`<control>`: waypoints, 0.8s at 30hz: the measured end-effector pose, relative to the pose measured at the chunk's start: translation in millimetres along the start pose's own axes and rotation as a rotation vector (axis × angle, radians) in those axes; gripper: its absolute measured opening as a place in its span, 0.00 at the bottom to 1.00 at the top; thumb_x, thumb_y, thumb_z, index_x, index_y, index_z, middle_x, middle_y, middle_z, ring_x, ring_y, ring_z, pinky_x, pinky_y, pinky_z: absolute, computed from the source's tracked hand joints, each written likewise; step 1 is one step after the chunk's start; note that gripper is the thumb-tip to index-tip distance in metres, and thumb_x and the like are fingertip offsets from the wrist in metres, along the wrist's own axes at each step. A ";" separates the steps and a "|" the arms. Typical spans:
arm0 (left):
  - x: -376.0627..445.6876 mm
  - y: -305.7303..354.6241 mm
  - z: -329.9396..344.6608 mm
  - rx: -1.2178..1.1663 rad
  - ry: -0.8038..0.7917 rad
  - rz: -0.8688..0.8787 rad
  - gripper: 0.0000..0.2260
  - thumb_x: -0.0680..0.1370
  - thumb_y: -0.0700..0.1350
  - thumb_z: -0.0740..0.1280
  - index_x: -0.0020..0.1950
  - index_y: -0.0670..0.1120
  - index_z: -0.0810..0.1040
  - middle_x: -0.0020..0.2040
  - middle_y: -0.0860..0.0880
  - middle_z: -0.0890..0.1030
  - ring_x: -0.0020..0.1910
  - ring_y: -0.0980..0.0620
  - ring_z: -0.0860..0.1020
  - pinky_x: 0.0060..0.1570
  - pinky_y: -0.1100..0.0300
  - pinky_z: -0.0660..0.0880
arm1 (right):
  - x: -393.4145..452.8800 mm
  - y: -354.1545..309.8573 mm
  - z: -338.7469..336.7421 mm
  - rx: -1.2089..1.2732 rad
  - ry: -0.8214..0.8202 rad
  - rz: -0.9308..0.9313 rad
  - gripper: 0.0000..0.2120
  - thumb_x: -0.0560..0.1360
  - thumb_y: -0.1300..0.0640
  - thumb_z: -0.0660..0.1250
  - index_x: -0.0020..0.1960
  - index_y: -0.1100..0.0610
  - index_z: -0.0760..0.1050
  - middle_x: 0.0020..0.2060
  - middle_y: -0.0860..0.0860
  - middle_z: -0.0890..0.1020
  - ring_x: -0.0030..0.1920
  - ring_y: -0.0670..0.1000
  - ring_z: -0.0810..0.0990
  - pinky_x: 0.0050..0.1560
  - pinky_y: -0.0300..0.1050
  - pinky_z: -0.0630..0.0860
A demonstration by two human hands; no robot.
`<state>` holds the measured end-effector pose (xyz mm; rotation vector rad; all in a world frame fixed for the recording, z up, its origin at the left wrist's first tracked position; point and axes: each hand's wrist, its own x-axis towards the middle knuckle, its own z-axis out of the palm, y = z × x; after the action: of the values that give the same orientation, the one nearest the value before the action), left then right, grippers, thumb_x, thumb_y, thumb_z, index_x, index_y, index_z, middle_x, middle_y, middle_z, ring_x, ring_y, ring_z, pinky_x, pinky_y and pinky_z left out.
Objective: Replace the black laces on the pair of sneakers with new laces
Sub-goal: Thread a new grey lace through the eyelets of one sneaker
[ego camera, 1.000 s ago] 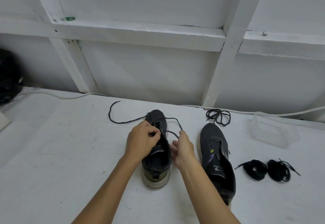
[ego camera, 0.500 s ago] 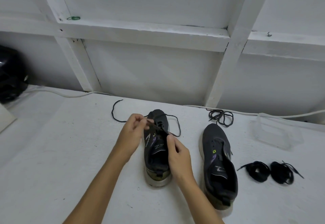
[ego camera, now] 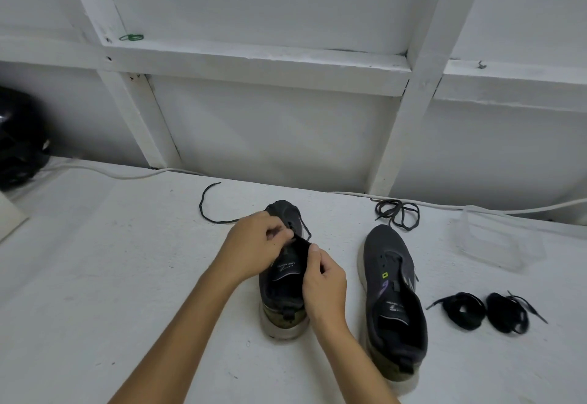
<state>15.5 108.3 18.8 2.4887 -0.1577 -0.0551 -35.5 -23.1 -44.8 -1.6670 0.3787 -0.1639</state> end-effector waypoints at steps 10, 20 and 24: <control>0.3 3.6 3.5 0.242 -0.127 -0.117 0.07 0.77 0.55 0.69 0.44 0.53 0.80 0.44 0.54 0.80 0.48 0.51 0.79 0.47 0.58 0.76 | 0.3 1.8 0.4 -0.052 -0.002 -0.012 0.22 0.84 0.50 0.59 0.34 0.58 0.66 0.27 0.47 0.68 0.30 0.45 0.65 0.32 0.40 0.64; -13.0 14.7 -49.6 -1.050 -0.133 -0.154 0.13 0.82 0.48 0.60 0.40 0.46 0.67 0.32 0.49 0.75 0.28 0.52 0.63 0.32 0.57 0.60 | -3.2 -2.3 1.4 -0.064 0.068 -0.007 0.22 0.84 0.52 0.59 0.32 0.56 0.64 0.24 0.44 0.66 0.28 0.45 0.63 0.30 0.36 0.63; -10.2 -16.1 -31.8 -0.126 0.047 -0.269 0.13 0.74 0.62 0.70 0.49 0.55 0.77 0.45 0.57 0.79 0.47 0.60 0.77 0.47 0.58 0.74 | -3.8 -3.0 0.5 -0.077 0.049 -0.028 0.22 0.84 0.52 0.59 0.31 0.53 0.65 0.24 0.44 0.68 0.28 0.44 0.65 0.31 0.35 0.64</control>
<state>9.5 141.4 34.5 2.3678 0.1956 -0.1152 -38.4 -21.2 -41.5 -1.7471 0.4034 -0.2132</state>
